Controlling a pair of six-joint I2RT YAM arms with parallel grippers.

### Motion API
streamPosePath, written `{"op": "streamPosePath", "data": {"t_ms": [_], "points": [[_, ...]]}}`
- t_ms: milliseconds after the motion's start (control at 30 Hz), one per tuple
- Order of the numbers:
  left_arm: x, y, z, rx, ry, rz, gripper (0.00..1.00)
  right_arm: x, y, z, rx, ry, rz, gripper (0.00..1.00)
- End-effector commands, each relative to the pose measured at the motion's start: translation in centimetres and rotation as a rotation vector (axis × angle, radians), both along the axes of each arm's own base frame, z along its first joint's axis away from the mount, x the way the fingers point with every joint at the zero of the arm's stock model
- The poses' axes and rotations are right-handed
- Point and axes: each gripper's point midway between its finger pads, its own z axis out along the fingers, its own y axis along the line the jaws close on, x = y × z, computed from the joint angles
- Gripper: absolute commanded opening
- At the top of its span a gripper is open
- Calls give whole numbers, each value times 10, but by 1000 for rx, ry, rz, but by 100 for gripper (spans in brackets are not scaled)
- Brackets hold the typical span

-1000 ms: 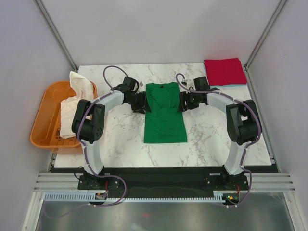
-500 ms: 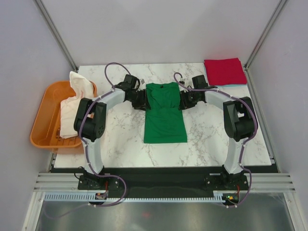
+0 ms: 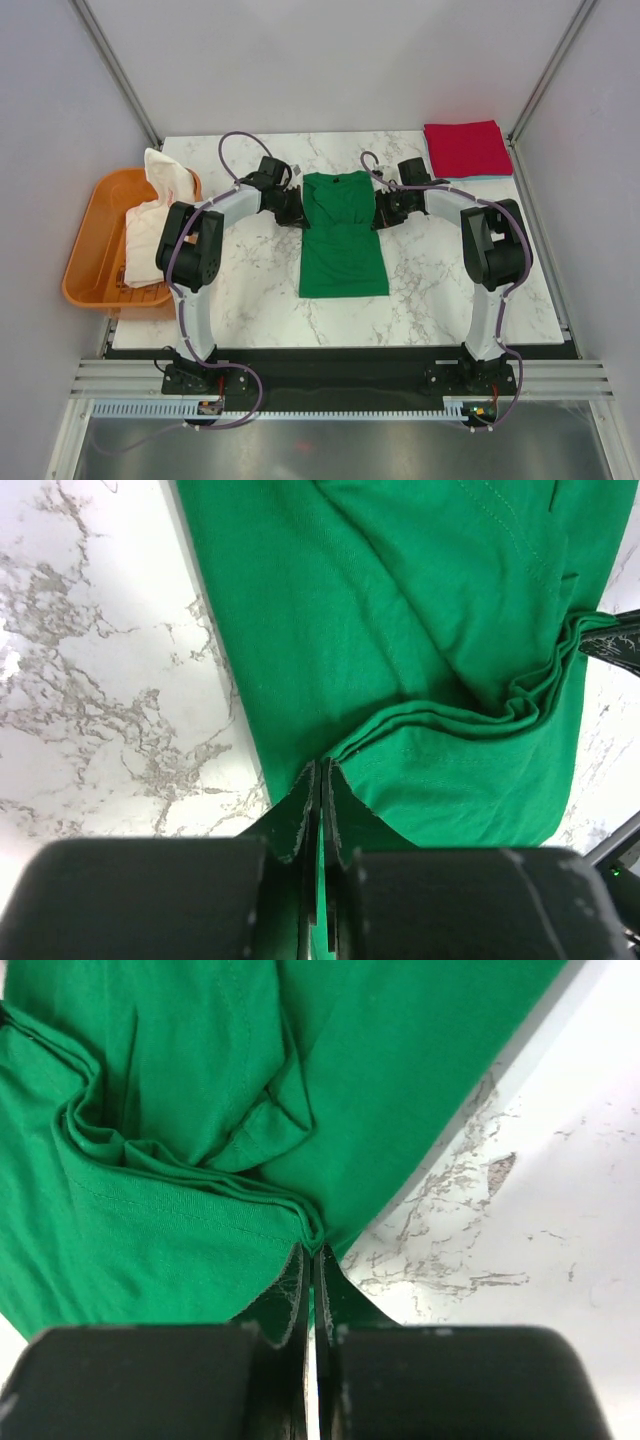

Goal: Fold and stack the t-shirts
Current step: Fold the tshirt

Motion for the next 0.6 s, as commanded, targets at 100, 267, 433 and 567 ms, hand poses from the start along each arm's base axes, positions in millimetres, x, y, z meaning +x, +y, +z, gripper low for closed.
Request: {"op": "streamPosePath", "data": {"t_ms": [100, 267, 433, 567], "points": [[18, -1, 12, -15, -45, 63, 2, 21, -12, 17, -57, -93, -65, 0], [17, 6, 2, 17, -17, 119, 2, 24, -15, 15, -72, -96, -94, 0], [23, 8, 9, 5, -27, 138, 2, 26, -16, 23, -62, -130, -116, 0], [27, 8, 8, 7, -21, 155, 2, 26, -19, 27, -68, -156, -129, 0]]}}
